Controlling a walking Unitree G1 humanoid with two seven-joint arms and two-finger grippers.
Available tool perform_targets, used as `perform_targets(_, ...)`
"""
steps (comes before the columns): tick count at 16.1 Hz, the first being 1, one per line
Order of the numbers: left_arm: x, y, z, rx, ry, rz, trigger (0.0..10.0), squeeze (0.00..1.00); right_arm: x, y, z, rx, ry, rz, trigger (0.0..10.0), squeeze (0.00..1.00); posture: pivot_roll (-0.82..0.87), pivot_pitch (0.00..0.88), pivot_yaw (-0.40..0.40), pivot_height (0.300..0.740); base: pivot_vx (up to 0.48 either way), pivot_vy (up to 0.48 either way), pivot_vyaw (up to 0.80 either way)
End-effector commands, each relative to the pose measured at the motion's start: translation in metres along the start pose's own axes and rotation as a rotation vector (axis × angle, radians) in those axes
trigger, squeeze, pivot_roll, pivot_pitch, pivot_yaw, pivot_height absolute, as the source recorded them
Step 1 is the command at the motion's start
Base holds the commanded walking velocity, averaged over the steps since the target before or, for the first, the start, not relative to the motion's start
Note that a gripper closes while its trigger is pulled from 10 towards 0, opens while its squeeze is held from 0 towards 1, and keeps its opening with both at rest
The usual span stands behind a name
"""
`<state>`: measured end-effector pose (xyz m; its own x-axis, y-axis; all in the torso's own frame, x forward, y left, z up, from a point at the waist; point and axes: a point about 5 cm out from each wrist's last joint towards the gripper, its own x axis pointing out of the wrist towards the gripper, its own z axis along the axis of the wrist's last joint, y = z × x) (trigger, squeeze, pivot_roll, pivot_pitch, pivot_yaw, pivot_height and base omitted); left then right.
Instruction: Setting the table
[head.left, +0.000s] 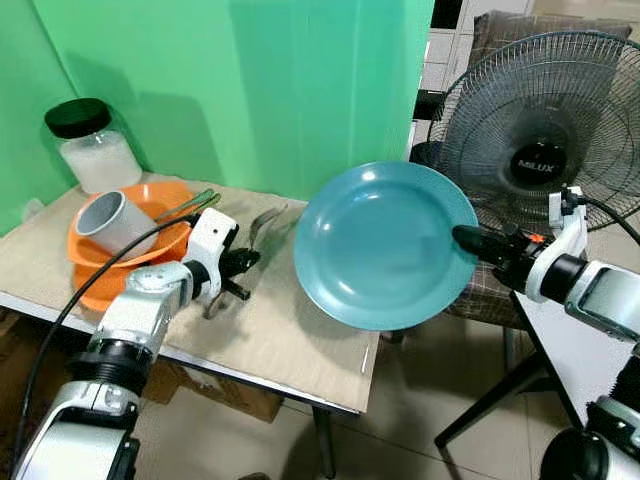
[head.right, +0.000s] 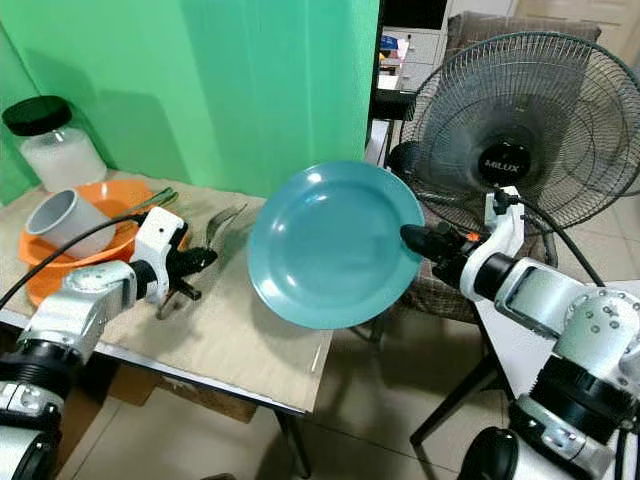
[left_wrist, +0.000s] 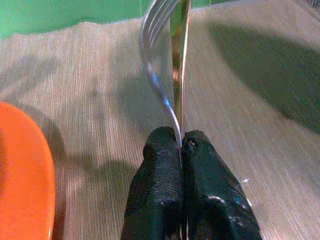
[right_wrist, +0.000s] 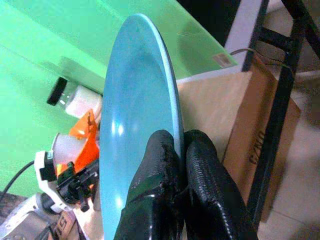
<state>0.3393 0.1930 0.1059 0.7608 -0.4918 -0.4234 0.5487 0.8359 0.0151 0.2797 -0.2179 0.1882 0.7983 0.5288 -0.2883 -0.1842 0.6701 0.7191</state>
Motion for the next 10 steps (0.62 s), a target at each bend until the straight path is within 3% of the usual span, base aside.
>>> perform_targets(1,-0.003,0.006,0.007,0.029,-0.018,0.023,10.0,1.00,-0.003,0.005,0.001,-0.011,-0.017,0.028,0.0,0.00,-0.14,0.003,0.076,0.740,0.000,0.000,0.00)
perform_targets(8,-0.017,0.006,0.034,0.088,-0.133,0.023,10.0,1.00,-0.003,0.013,-0.004,-0.042,-0.075,0.038,0.0,0.00,-0.13,0.000,0.070,0.740,0.000,0.000,0.00)
perform_targets(9,-0.027,0.004,0.043,0.121,-0.186,0.045,10.0,0.80,-0.006,0.020,-0.010,-0.096,-0.106,0.047,0.0,0.00,-0.13,0.000,0.082,0.740,0.000,0.000,0.00)
perform_targets(10,-0.031,0.003,0.046,0.129,-0.207,0.056,10.0,0.80,-0.007,0.023,-0.012,-0.117,-0.115,0.048,0.0,0.00,-0.13,0.000,0.082,0.740,0.000,0.000,0.00)
